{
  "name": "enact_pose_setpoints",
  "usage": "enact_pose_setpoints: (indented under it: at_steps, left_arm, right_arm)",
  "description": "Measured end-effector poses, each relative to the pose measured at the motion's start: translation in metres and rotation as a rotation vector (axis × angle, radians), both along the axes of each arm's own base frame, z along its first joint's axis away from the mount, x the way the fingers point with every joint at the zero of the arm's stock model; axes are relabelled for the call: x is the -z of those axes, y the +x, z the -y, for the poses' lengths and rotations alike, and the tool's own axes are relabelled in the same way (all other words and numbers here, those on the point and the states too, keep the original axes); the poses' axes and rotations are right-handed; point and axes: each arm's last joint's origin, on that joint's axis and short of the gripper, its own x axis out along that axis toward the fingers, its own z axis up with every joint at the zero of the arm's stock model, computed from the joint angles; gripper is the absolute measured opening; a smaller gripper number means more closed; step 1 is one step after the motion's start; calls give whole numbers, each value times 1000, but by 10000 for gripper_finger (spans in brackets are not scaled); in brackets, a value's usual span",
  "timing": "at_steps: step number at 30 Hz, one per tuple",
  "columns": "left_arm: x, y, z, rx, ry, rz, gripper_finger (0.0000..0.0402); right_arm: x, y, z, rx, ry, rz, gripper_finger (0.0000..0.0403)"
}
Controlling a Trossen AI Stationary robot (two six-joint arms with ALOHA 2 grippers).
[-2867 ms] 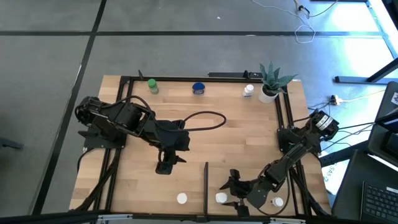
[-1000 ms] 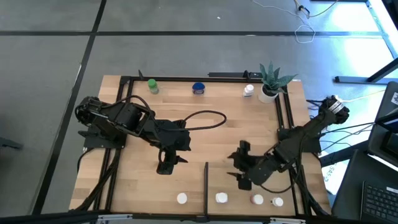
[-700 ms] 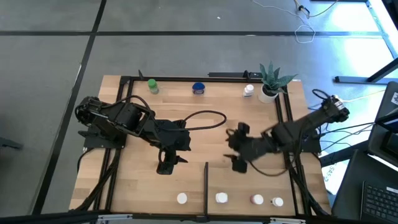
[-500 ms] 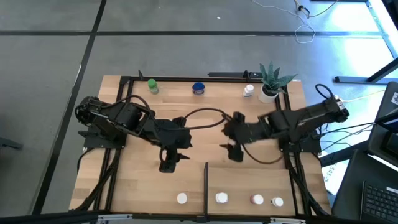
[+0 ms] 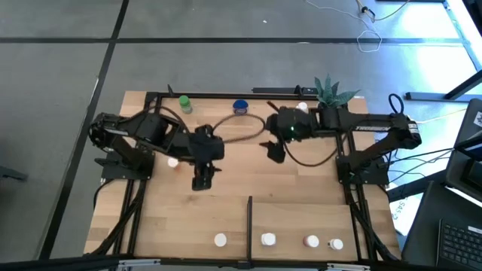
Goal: Pick and place medicine bottles onto shelf by color
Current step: Put the blue pill bottle onto the shelf
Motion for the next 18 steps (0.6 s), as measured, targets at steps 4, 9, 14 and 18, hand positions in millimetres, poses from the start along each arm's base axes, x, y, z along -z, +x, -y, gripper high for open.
enact_pose_setpoints:
  at_steps: [4,9,14,18]
  left_arm:
    - [-6,-10,-16,-64,-7,2,198]
    - [-13,-21,-34,-131,4,7,198]
    - [-12,-23,-58,-233,42,-20,198]
    - [-10,-24,-83,-323,68,-53,198]
  right_arm:
    - [2,5,17,-23,-76,0,296]
    - [14,22,39,-14,-76,9,296]
    - [32,33,64,36,-59,-38,296]
    - [45,38,85,-21,-41,-67,296]
